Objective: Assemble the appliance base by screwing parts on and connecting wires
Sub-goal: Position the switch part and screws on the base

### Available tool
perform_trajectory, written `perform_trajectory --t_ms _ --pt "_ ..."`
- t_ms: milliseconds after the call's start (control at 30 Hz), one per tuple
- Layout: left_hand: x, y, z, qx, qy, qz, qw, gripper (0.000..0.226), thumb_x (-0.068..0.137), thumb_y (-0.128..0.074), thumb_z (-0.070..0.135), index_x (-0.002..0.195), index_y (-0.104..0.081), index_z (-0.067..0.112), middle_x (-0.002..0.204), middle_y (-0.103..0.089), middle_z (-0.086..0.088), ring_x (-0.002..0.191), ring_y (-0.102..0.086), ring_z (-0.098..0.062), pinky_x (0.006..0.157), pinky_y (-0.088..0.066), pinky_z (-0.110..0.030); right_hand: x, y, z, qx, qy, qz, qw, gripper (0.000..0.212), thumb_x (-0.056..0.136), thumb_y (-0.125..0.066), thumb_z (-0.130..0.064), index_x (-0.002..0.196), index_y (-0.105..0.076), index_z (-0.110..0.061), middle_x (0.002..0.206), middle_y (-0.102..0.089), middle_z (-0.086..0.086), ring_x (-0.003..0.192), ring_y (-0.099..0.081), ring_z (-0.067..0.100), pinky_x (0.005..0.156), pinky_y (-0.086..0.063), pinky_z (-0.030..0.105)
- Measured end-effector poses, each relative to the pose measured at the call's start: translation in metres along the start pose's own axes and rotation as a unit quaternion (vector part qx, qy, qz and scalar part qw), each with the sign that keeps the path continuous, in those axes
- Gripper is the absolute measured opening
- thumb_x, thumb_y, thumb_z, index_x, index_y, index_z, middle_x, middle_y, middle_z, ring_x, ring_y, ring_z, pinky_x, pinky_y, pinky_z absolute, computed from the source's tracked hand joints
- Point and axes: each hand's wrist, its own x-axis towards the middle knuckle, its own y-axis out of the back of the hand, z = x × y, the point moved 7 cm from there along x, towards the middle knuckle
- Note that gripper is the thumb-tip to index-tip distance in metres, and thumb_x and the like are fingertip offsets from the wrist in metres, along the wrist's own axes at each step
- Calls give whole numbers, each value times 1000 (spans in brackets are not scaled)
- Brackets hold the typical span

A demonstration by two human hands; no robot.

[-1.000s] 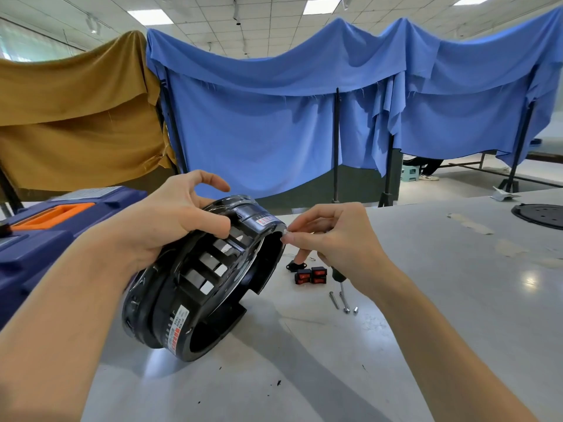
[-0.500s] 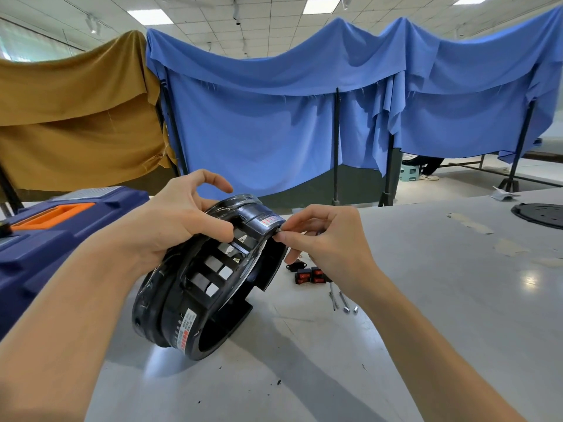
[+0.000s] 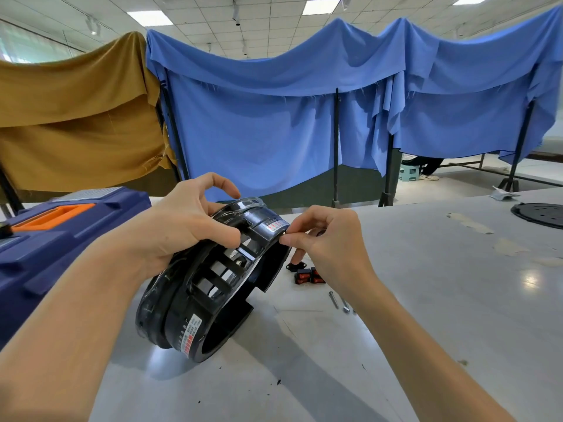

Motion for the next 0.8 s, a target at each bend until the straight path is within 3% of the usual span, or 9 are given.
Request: perform_trajectory --t_ms 133,267,433,567,667,733,800 --pt "0 -3 1 16 -1 -13 1000 67 49 -70 -7 111 -51 10 89 -69 -30 68 -61 -39 57 -58 -41 2 4 2 -52 0 13 999 23 69 -84 -6 71 -62 -16 69 -67 -4 48 -63 19 59 -55 39" --pt "-6 -7 3 30 -15 -24 999 59 51 -68 -6 106 -52 11 95 -65 -36 68 -57 -38 66 -53 -44 5 9 0 -131 40 -2 991 28 70 -85 -18 84 -61 -19 75 -64 -11 62 -59 19 65 -54 47" --pt "-13 -13 4 50 -31 -49 997 54 54 -68 -5 101 -52 15 84 -70 -24 64 -57 -34 63 -54 -43 0 15 -5 -213 113 -13 970 36 74 -83 -29 108 -69 -28 78 -66 -16 53 -50 -1 61 -40 27" --pt "-19 -20 5 85 -46 -71 993 49 57 -69 -2 96 -53 23 93 -71 -23 68 -53 -36 67 -49 -51 -10 22 -13 -245 171 -27 954 62 70 -76 -54 124 -66 -27 90 -68 -10 67 -52 -11 58 -31 20" --pt "-24 -28 4 112 -55 -97 987 51 57 -69 -1 94 -51 30 95 -72 -18 67 -57 -33 65 -54 -48 -21 25 -17 -269 198 -53 941 85 63 -57 -72 136 -57 -27 101 -69 -9 70 -50 -13 57 -31 19" --pt "-28 -35 1 144 -60 -109 982 54 57 -70 -1 94 -49 32 94 -74 -12 67 -59 -32 67 -55 -49 -29 26 -18 -283 218 -72 931 88 65 -57 -72 140 -52 -26 109 -69 -8 70 -49 -17 56 -33 18" --pt "-32 -41 -2 183 -61 -125 973 57 57 -72 2 96 -45 34 92 -74 -7 68 -63 -29 68 -57 -49 -38 25 -17 -304 243 -81 917 88 68 -60 -71 143 -49 -25 119 -67 -8 66 -53 -9 55 -44 21"
